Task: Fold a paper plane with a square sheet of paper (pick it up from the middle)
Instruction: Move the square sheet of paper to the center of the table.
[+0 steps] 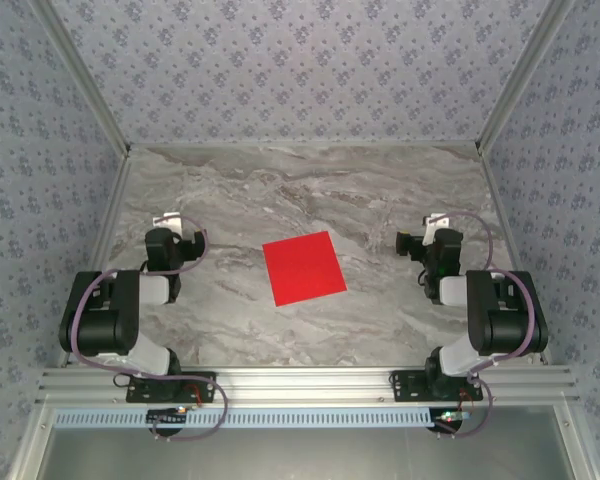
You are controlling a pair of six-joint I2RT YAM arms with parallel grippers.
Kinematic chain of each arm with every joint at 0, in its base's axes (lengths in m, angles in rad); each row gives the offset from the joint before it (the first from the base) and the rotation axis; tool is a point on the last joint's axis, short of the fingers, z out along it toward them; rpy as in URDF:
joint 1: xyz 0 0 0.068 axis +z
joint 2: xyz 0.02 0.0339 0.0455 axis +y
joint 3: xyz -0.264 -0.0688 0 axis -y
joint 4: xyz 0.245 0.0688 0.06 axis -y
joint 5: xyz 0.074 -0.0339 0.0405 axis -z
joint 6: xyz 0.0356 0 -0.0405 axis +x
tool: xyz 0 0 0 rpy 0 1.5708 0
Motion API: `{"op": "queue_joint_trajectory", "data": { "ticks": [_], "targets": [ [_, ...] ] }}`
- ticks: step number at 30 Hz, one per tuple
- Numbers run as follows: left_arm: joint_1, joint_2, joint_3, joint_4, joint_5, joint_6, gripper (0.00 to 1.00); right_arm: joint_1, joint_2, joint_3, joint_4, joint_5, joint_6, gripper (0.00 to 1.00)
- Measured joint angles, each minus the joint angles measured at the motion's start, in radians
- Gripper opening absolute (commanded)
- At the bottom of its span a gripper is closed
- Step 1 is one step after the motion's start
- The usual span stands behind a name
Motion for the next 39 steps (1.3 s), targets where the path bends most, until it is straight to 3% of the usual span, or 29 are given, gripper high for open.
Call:
{"op": "queue_joint_trajectory", "data": {
  "ticks": [21,25,29,32,36,39],
  "targets": [
    [0.000,0.000,0.000,0.001,0.000,0.000,0.99,-0.003,-0.003,0.000,0.000,-0.007,0.000,1.00],
    [0.000,-0.036,-0.009,-0.005,-0.011,-0.003,0.99,-0.006,-0.085,0.000,-0.053,0.027,0.012,1.00],
    [0.000,-0.229,0.000,-0.167,-0.056,-0.055,0.99,-0.003,-0.253,0.055,-0.249,0.089,0.055,1.00],
    [0.000,-0.389,0.084,-0.385,-0.086,-0.156,0.99,0.016,-0.335,0.193,-0.481,0.114,0.129,1.00],
    [0.000,-0.523,0.242,-0.669,-0.088,-0.300,0.99,0.089,-0.339,0.408,-0.761,0.080,0.261,1.00],
    [0.000,-0.571,0.335,-0.863,-0.062,-0.374,0.99,0.206,-0.298,0.497,-0.901,0.033,0.354,1.00]
  ]
}}
